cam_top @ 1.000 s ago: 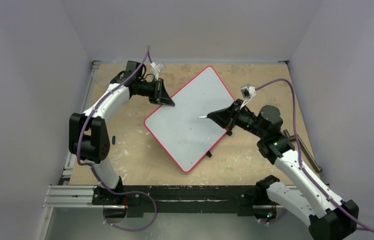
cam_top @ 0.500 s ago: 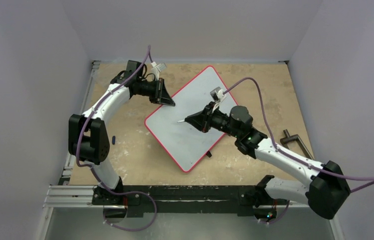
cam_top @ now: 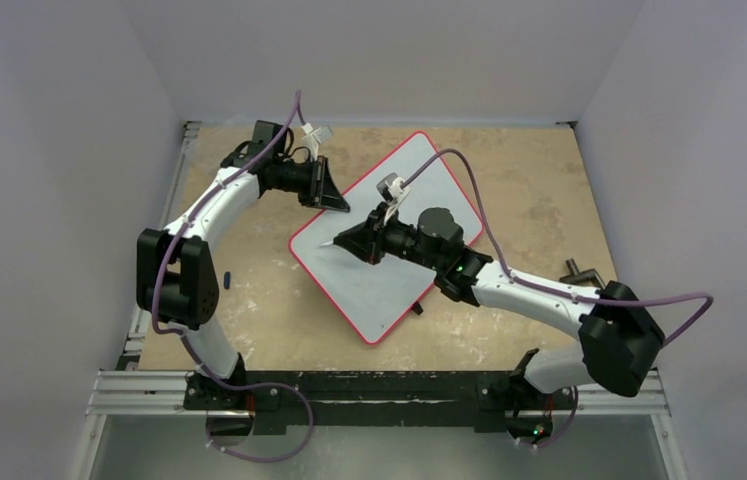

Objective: Write a sentence on the whiteboard
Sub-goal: Hold the whiteboard on the whiteboard stand, then write a sentence on the whiteboard.

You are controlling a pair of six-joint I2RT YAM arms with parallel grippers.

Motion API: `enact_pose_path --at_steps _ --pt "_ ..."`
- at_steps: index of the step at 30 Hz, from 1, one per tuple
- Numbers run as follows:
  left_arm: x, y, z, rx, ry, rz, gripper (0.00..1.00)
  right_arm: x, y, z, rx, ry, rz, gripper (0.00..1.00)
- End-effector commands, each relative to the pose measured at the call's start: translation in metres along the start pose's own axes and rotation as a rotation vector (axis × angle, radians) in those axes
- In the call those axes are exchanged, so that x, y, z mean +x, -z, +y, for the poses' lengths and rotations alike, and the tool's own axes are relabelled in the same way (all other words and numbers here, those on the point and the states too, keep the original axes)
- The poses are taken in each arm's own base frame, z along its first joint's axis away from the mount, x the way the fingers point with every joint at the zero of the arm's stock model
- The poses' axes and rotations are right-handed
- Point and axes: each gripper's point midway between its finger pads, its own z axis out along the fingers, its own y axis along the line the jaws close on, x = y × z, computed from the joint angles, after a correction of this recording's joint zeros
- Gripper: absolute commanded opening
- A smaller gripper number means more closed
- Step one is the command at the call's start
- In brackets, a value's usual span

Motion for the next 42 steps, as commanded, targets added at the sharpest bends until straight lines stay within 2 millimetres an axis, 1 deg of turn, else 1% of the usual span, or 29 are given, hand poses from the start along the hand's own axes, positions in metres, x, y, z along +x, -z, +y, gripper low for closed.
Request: enact_pose_path --at_steps 1,7,17,21,31,42 --pt "-0.013 0.003 -0.010 -0.043 -0.111 -0.036 0.00 -0.036 -0.013 0.014 -0.034 0.060 -0.105 0.00" --pt "-0.013 0.003 -0.011 -0.043 -0.112 -0.037 0.00 -0.033 -0.023 0.007 -0.002 0.055 -0.104 0.00" --pt "-0.013 0.003 -0.011 -0.044 -0.111 -0.038 0.00 -0.030 -0.030 -0.012 0.085 0.037 -0.113 0.00" --pt "-0.013 0.003 -0.011 -0.044 -0.112 -0.038 0.00 -0.029 -0.033 -0.017 0.103 0.032 -0.113 0.00" --pt "-0.013 0.003 -0.012 -0.042 -0.112 -0.039 0.00 -0.015 -0.042 -0.015 0.075 0.021 -0.067 0.00" --pt "-0.013 0.004 -0.013 -0.043 -0.114 -0.040 0.00 0.011 -0.044 -0.007 0.045 0.015 0.012 0.00"
